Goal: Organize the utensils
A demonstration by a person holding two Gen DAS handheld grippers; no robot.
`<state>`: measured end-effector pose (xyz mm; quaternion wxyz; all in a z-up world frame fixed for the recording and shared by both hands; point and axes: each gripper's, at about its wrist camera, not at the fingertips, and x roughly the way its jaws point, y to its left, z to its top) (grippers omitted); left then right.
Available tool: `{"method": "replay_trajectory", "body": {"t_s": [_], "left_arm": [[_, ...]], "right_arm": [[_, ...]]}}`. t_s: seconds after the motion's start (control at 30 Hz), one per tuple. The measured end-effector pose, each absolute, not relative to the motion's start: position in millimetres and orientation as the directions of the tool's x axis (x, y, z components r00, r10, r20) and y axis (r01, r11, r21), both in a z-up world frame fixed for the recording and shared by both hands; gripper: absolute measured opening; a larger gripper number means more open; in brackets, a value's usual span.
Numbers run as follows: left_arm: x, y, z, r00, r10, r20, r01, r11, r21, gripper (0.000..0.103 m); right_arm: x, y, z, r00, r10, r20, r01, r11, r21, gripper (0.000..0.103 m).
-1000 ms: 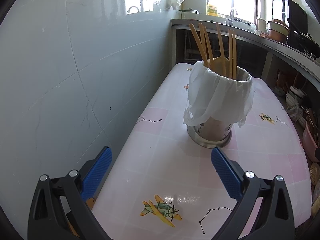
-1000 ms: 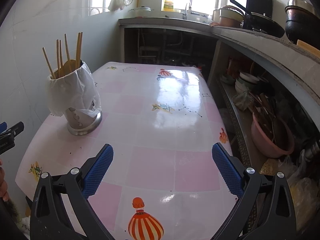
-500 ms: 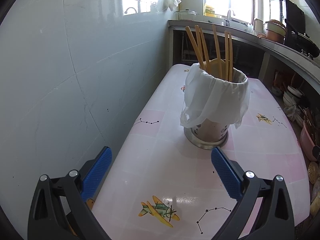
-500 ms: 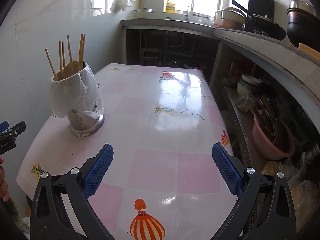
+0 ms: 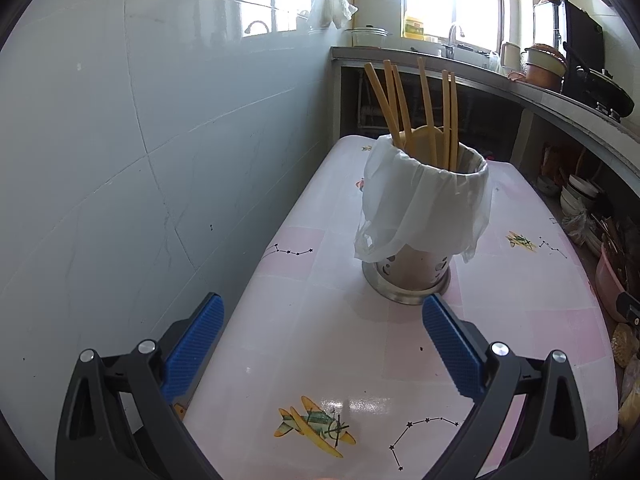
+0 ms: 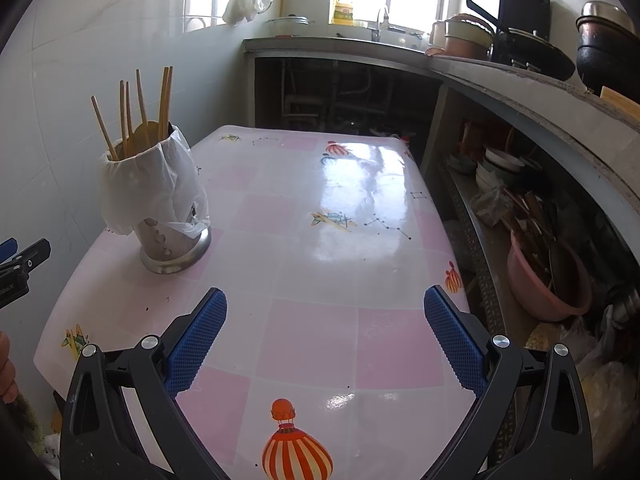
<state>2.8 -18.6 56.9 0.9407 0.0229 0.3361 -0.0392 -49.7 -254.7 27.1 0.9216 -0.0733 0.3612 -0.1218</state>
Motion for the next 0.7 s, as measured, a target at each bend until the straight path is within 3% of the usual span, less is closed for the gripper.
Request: {"method": "replay_trajectory", "body": {"t_s": [0.7], "left_arm": [[3.1,-22.3,54.7,0.767,-0.06,-0.639,0.097,0.995,0.023,0.097]], "right_arm": [[-49.7,-252.5,24.8,0.708,-0.277,-0.649,0.171,0.96,-0.224,0.095]]}}
